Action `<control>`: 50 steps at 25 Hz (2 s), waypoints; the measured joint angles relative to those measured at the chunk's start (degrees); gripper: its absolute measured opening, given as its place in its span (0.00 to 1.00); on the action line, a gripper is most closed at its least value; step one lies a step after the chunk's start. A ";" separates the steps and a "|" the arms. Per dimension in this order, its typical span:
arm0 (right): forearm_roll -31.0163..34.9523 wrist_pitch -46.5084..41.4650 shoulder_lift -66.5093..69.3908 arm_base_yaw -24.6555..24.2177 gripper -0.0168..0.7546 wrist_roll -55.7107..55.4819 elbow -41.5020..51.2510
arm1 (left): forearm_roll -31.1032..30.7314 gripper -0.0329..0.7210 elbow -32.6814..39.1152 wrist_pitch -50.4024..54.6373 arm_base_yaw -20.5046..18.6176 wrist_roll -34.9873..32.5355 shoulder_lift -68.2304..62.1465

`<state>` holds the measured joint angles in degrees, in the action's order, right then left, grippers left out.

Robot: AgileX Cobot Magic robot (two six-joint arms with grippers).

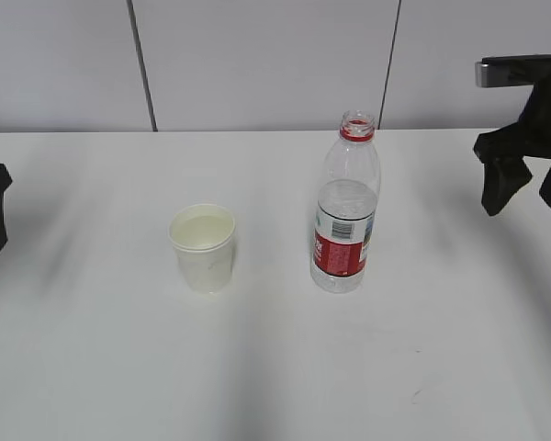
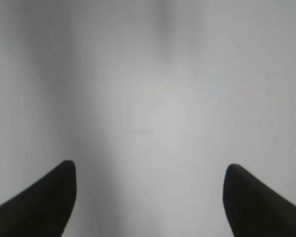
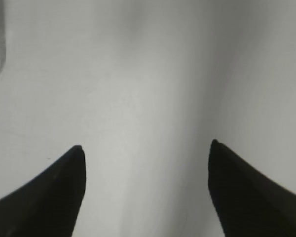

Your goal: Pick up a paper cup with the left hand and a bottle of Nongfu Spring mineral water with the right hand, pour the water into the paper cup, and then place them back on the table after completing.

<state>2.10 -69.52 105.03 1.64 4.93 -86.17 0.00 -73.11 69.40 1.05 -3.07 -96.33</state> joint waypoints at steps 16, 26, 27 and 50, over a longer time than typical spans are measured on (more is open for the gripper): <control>2.52 5.04 -54.85 0.00 0.76 0.46 44.93 | 1.22 0.78 36.07 -0.40 0.00 -0.07 49.59; 2.66 3.47 -71.39 0.00 0.76 0.35 53.27 | 1.22 0.78 40.15 2.00 0.00 -0.07 69.40; 2.66 3.24 -72.09 0.00 0.76 0.50 53.95 | 1.22 0.78 40.30 2.00 0.00 -0.07 70.64; 2.20 3.34 -106.03 -0.30 0.76 -0.97 58.03 | 1.95 0.78 43.17 -5.93 -0.05 -0.07 96.52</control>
<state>4.30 -66.18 -1.00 1.34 3.96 -28.14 1.95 -29.94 63.47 1.00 -3.14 0.19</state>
